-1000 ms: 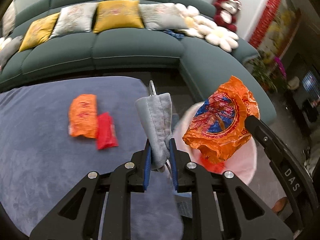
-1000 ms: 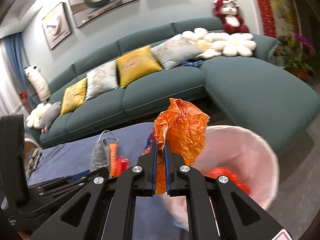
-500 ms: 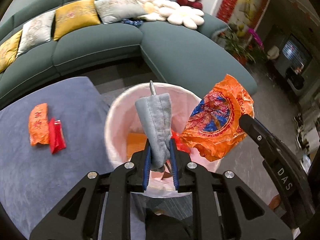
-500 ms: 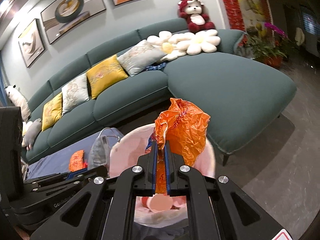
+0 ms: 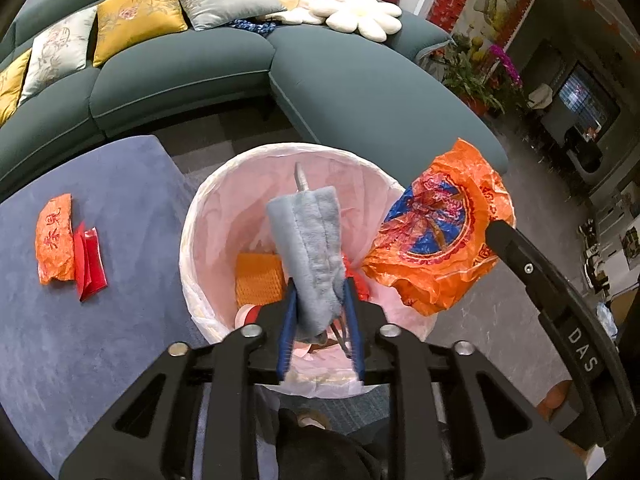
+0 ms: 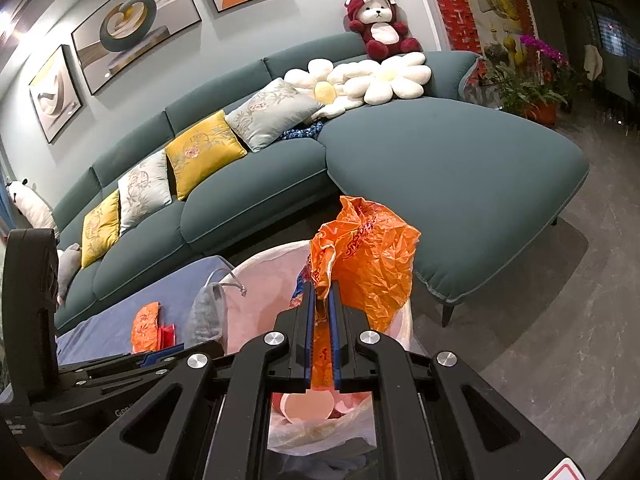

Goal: Collect trash

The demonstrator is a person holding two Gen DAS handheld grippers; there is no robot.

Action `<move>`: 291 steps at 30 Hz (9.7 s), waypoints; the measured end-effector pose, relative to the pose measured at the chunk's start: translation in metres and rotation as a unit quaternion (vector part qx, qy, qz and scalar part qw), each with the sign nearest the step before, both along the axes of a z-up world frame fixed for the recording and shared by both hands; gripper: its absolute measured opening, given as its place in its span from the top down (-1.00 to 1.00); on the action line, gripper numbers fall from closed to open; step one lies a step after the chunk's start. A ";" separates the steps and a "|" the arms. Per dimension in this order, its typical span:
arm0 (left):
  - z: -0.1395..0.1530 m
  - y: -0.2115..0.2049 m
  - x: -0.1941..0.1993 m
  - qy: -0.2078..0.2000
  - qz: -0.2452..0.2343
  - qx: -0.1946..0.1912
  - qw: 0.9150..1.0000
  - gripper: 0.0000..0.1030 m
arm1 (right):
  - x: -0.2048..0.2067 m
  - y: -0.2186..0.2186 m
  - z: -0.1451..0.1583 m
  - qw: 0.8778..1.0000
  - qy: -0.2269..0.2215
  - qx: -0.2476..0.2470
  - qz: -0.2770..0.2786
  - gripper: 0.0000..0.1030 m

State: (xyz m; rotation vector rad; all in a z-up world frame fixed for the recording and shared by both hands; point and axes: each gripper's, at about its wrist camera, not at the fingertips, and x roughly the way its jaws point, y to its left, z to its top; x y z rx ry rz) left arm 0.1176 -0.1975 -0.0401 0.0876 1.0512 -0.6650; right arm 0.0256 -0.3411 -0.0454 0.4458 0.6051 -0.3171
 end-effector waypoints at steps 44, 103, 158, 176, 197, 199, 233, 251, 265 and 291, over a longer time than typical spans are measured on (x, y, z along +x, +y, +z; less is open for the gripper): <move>0.007 0.159 0.046 -0.026 0.206 -0.014 0.978 -0.33 | 0.064 0.119 0.014 0.991 0.009 -0.026 0.130 0.40; -0.123 0.253 0.196 0.043 0.248 0.026 0.967 0.28 | 0.229 0.263 -0.154 0.951 0.158 0.047 0.263 0.67; 0.055 0.080 0.007 -0.082 0.083 -0.010 0.993 0.47 | 0.037 0.076 0.052 0.994 -0.022 -0.037 0.101 0.96; 0.029 0.028 0.002 -0.063 0.050 0.021 0.997 0.35 | 0.017 0.033 0.034 0.997 -0.015 -0.024 0.068 0.96; 0.030 0.035 0.009 -0.078 0.088 0.031 0.993 -0.26 | 0.031 0.037 0.026 0.997 -0.005 -0.017 0.081 0.79; 0.030 0.039 0.010 -0.082 0.096 0.035 0.991 -0.43 | 0.031 0.038 0.027 0.997 -0.002 -0.017 0.082 0.57; 0.034 0.112 -0.022 -0.094 0.162 0.076 0.979 -0.76 | -0.015 0.086 0.032 0.987 0.088 -0.090 0.104 -0.78; 0.028 0.112 -0.035 -0.096 0.159 0.087 0.979 -0.78 | -0.024 0.095 0.020 0.984 0.115 -0.092 0.099 -0.88; 0.022 0.113 -0.042 -0.090 0.167 0.093 0.977 -0.79 | -0.028 0.101 0.015 0.983 0.120 -0.088 0.103 -0.88; 0.014 0.115 -0.053 -0.092 0.175 0.109 0.974 -0.79 | -0.033 0.107 0.006 0.982 0.126 -0.087 0.109 -0.88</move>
